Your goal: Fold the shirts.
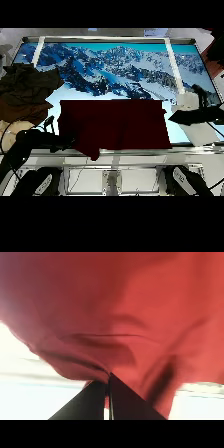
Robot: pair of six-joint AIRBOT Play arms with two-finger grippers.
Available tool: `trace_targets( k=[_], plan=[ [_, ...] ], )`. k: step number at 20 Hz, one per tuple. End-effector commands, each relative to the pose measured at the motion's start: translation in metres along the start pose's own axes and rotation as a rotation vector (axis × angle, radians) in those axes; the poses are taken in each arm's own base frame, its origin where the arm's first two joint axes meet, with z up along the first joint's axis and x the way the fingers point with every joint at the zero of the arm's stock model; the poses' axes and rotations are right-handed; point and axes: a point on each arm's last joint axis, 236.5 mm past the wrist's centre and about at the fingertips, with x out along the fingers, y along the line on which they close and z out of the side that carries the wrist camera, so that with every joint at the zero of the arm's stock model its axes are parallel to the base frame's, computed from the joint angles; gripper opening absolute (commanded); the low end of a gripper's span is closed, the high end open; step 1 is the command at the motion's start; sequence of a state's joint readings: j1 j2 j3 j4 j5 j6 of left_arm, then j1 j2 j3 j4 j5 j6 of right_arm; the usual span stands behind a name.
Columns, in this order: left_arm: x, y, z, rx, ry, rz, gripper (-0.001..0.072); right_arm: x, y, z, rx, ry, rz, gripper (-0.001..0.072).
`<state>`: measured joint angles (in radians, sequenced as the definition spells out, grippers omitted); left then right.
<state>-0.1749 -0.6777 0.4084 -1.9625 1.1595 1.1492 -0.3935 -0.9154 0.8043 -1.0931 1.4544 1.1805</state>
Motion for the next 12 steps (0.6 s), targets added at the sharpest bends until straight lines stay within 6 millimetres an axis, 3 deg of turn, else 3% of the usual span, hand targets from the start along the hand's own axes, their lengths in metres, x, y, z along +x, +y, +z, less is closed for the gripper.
trace_targets(
  k=[1, 3, 5, 7, 12],
  plan=[
    [-0.024, -0.024, 0.02, 0.096, -0.069, -0.045, 0.0011, 0.038, -0.021, -0.077, 0.151, 0.242, -0.032, 0.0311],
    [-0.025, -0.027, 0.021, 0.116, -0.076, -0.051, 0.0011, 0.05, -0.047, -0.119, 0.202, 0.367, -0.13, 0.0313],
    [-0.025, -0.027, 0.021, 0.123, -0.077, -0.051, 0.0011, 0.048, -0.068, -0.141, 0.22, 0.437, -0.223, 0.0314],
    [-0.025, -0.028, 0.023, 0.142, -0.084, -0.054, 0.0011, 0.048, -0.072, -0.14, 0.214, 0.427, -0.241, 0.0315],
    [-0.026, -0.029, 0.028, 0.171, -0.106, -0.059, 0.0011, 0.06, -0.076, -0.109, 0.209, 0.287, -0.238, 0.0315]
  ],
)
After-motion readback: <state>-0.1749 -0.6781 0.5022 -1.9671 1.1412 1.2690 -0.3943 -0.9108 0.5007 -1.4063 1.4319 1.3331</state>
